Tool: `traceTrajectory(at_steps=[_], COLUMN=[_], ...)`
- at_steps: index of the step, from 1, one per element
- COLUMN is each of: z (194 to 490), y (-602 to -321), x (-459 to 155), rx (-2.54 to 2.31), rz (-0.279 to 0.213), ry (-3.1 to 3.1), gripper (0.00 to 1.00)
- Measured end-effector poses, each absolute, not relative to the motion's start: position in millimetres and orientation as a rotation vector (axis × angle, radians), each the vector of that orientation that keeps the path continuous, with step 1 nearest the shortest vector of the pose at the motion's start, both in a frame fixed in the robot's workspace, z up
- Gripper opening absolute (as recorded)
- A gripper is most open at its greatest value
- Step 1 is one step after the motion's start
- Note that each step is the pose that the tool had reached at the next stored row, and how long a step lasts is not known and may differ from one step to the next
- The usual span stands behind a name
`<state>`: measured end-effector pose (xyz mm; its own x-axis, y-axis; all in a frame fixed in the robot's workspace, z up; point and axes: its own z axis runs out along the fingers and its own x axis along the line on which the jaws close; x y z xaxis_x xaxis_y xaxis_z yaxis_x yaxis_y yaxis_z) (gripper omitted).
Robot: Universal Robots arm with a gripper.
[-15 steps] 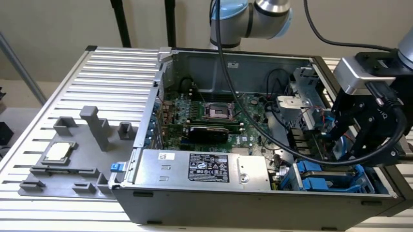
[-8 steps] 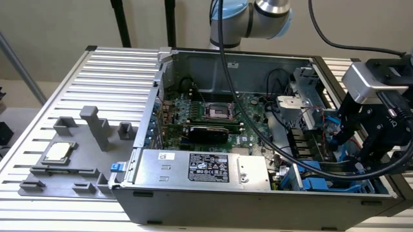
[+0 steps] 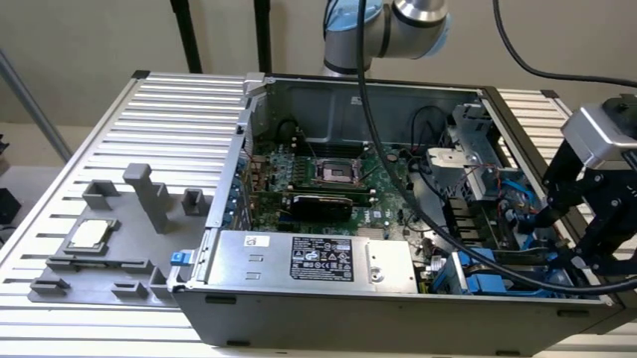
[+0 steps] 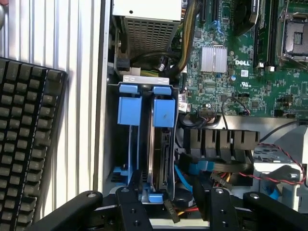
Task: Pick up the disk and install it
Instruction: 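Insert the first disk wire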
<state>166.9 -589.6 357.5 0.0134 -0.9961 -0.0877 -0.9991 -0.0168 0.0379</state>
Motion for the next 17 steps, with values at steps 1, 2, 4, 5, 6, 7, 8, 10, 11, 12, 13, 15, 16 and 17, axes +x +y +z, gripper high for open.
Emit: traceTrajectory(at_steps=[1,2,4,5,6,7,8,10,11,12,13,15,16,17], z=[357.5,357.4,357.2,356.9,356.7,356.3,355.8,354.8,354.5,354.1,353.9,354.0,353.9,354.2], y=[-590.5,-591.2,-592.1,-592.4,-592.8,-593.2,-593.6,-594.6,-594.9,-595.1,-595.2,-595.2,-595.3,-595.3], x=[169.4,171.5,174.7,176.2,177.4,178.2,178.7,179.0,179.0,179.1,179.1,179.1,179.1,179.1], rx=[-2.211,-2.211,-2.212,-2.213,-2.215,-2.216,-2.218,-2.221,-2.222,-2.223,-2.224,-2.226,-2.226,-2.228], rz=[0.140,0.141,0.143,0.144,0.144,0.145,0.146,0.149,0.150,0.152,0.153,0.156,0.158,0.161], ry=[2.178,2.178,2.177,2.176,2.175,2.174,2.172,2.169,2.168,2.167,2.166,2.167,2.168,2.169], gripper=[0.54,0.54,0.54,0.54,0.54,0.54,0.54,0.54,0.54,0.52,0.45,0.39,0.39,0.39])
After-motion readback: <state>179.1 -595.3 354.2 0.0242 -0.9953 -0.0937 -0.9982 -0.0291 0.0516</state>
